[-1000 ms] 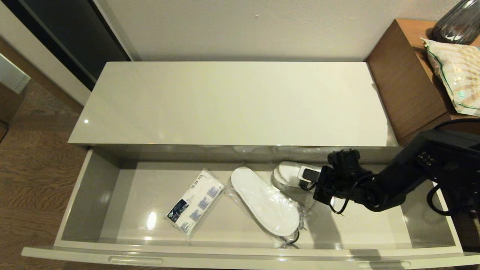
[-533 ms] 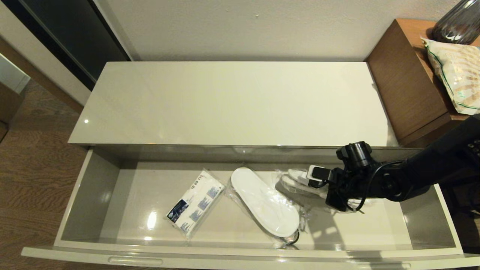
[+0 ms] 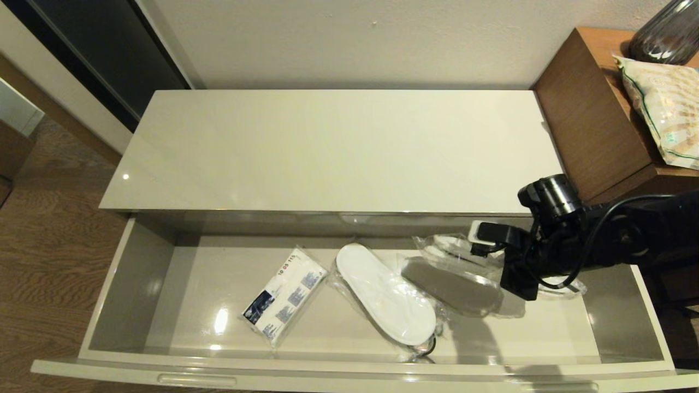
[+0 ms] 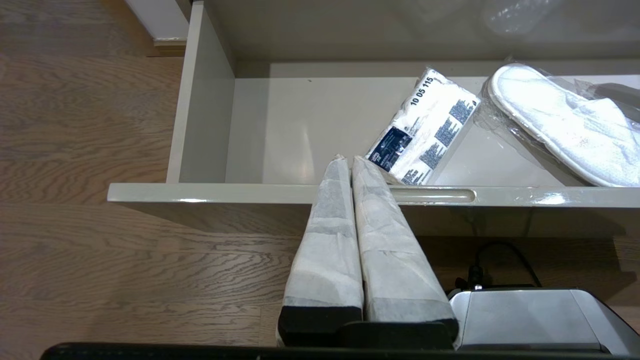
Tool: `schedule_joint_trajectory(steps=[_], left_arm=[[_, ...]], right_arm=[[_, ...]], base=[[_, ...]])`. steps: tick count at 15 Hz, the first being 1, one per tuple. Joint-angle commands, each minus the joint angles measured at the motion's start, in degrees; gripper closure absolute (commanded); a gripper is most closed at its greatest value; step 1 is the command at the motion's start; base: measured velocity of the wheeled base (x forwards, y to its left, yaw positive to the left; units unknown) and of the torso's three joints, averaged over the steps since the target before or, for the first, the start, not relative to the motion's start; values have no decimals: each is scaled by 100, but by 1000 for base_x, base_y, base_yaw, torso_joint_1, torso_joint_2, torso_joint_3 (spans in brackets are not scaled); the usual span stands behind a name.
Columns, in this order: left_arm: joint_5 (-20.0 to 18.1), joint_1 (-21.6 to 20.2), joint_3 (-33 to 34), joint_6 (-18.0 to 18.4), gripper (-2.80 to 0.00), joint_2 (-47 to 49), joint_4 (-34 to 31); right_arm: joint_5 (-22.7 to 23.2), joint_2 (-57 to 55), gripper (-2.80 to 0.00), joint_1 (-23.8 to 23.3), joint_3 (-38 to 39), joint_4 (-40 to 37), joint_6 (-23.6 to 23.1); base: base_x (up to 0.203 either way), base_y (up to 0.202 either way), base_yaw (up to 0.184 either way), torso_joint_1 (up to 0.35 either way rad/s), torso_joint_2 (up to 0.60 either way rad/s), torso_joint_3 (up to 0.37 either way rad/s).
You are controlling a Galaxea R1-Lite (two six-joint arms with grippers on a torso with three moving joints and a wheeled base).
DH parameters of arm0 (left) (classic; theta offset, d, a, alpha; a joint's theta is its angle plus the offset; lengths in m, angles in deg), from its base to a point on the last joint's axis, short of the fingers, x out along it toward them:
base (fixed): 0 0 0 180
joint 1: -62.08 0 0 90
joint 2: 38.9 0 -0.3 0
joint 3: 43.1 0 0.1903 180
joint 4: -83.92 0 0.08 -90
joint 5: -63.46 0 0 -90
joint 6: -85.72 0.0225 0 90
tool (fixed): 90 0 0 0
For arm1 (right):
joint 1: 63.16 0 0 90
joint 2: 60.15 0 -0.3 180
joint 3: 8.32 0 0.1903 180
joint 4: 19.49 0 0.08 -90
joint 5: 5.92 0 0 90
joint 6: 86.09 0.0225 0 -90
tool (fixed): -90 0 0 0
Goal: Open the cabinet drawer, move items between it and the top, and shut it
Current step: Take out the disposable slippers from the drawer, then place the disposable slippers on the table
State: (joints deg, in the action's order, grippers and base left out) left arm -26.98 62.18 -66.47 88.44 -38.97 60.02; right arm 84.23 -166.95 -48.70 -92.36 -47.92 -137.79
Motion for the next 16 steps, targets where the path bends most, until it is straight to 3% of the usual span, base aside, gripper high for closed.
schedule_joint_trajectory(steps=[1, 6, 9, 13, 16], left_arm=[[0, -1, 0, 1, 0, 7, 1], [0, -1, 0, 1, 0, 7, 1], [0, -1, 0, 1, 0, 7, 1], [0, -1, 0, 1, 0, 7, 1], [0, -1, 0, 1, 0, 7, -2]], right_arm=[[3, 600, 0, 4, -305, -577, -2], [-6, 933, 0, 4, -1154, -1282, 256], [-9, 820, 0, -2, -2341, -1932, 464], [-388, -119, 0, -151, -4990, -2548, 904], [-846, -638, 0, -508, -5258, -2215, 1138]], base=[[0, 0, 0, 0, 0, 0], [0, 0, 0, 0, 0, 0], [0, 0, 0, 0, 0, 0], [0, 0, 0, 0, 0, 0], [0, 0, 0, 0, 0, 0]])
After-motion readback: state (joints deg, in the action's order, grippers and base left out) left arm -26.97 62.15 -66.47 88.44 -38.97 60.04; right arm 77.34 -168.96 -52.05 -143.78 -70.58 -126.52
